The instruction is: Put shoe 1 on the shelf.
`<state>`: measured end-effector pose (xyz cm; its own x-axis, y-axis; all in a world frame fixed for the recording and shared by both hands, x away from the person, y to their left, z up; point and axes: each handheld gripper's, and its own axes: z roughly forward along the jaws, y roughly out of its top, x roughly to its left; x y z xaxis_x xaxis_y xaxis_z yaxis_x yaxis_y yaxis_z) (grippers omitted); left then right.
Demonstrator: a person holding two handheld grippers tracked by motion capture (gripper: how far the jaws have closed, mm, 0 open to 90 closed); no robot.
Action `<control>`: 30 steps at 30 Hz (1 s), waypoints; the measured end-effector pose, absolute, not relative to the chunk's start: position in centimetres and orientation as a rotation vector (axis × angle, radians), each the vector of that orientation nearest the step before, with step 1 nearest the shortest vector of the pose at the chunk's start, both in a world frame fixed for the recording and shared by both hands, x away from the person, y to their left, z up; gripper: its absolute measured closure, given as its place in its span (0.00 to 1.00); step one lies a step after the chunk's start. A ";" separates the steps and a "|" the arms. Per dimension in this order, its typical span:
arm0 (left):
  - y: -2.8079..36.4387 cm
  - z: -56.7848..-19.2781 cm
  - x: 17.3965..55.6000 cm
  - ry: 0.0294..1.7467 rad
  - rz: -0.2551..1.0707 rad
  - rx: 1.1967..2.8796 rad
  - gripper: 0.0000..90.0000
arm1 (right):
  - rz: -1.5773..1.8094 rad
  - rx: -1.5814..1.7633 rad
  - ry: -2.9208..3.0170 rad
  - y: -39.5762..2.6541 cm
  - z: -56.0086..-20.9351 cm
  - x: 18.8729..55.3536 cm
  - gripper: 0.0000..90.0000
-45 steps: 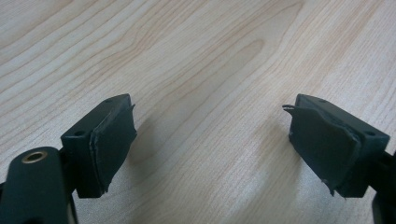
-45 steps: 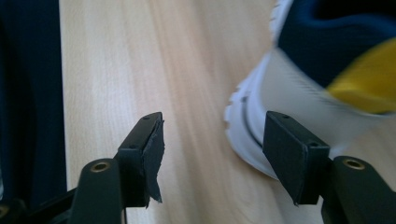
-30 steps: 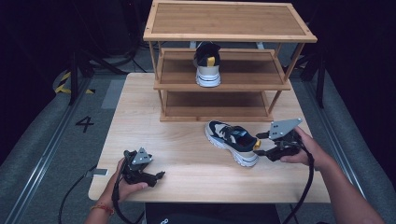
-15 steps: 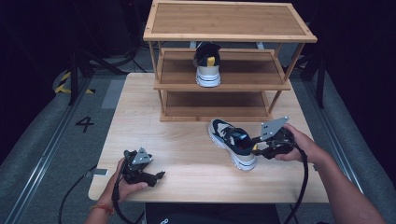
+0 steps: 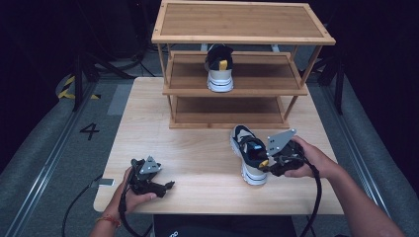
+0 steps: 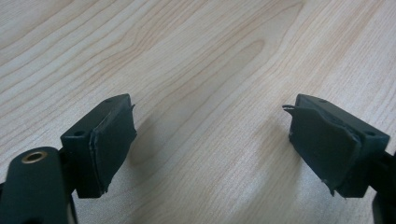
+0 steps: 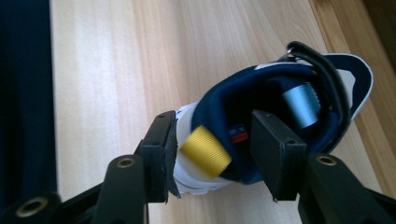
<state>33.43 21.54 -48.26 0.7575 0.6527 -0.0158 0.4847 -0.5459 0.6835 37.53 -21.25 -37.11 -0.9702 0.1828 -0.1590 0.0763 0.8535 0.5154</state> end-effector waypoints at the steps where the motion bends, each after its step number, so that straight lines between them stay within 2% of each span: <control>1: 21.6 -48.2 33.5 0.839 0.323 2.265 0.16 | 0.767 0.202 2.841 -21.0 -37.3 37.7 0.56; 7: 21.5 -48.3 33.4 0.847 0.313 2.259 0.17 | 0.649 0.183 2.950 -19.9 -38.9 38.6 0.56; 9: 21.5 -48.3 33.4 0.846 0.314 2.260 0.16 | 0.663 0.155 2.957 -19.6 -38.9 38.7 0.69; 11: 21.6 -48.2 33.5 0.840 0.323 2.266 0.16 | 0.737 0.166 2.952 -19.7 -38.5 38.5 0.75; 30: 21.5 -48.3 33.5 0.849 0.316 2.260 0.16 | 0.796 0.158 2.883 -20.9 -37.8 36.6 0.78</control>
